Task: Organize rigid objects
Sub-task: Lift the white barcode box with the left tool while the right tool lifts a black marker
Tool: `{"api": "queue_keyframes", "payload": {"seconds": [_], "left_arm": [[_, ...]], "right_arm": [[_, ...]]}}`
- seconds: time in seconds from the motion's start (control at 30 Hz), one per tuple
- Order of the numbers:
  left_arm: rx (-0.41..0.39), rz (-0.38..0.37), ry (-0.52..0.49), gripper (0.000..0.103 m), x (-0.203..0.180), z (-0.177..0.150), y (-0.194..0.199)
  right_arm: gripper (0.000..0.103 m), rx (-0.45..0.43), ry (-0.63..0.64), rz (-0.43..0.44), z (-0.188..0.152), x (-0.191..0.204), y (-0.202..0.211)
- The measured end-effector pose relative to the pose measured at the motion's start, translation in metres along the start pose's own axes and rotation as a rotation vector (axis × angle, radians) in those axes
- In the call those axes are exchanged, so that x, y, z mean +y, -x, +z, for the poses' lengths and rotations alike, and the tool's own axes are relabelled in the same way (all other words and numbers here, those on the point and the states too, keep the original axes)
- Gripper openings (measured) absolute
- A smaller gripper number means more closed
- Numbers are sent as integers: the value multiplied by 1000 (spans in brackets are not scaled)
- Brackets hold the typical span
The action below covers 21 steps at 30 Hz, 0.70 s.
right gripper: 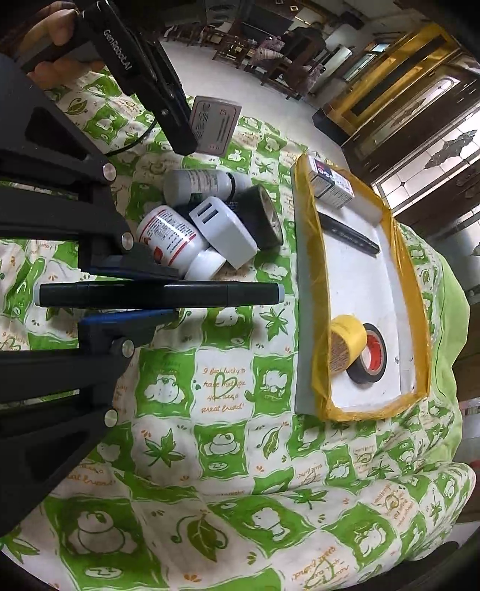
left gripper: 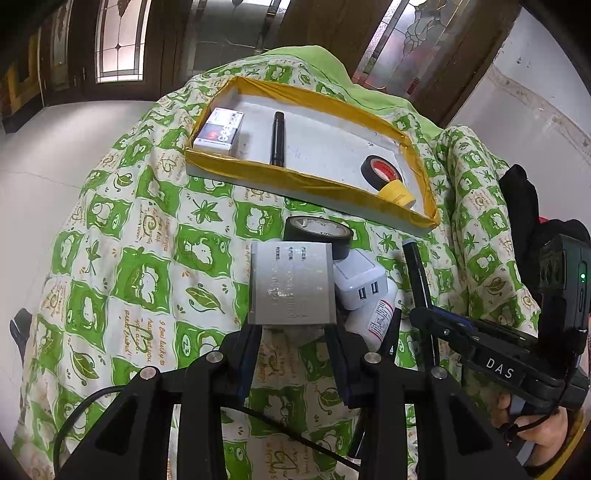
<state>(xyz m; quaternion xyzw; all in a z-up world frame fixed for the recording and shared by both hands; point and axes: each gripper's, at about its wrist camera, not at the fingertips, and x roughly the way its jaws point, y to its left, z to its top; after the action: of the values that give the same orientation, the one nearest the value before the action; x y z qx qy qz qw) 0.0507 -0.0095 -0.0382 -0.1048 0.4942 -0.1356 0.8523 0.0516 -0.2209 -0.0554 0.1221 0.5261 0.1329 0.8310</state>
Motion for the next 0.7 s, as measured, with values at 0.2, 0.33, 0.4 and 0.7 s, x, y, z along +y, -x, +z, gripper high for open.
{"api": "queue_keyframes", "payload": {"seconds": [0.2, 0.33, 0.4, 0.7], "left_arm": [[-3, 0, 6, 36, 0, 0, 1], [-3, 0, 8, 36, 0, 0, 1], [-3, 0, 7, 36, 0, 0, 1], [-5, -2, 13, 36, 1, 1, 2]], "right_arm": [[14, -7, -7, 5, 2, -1, 0], [14, -18, -2, 2, 1, -1, 4], [14, -21, 1, -1, 1, -2, 5], [14, -26, 1, -6, 1, -3, 7]]}}
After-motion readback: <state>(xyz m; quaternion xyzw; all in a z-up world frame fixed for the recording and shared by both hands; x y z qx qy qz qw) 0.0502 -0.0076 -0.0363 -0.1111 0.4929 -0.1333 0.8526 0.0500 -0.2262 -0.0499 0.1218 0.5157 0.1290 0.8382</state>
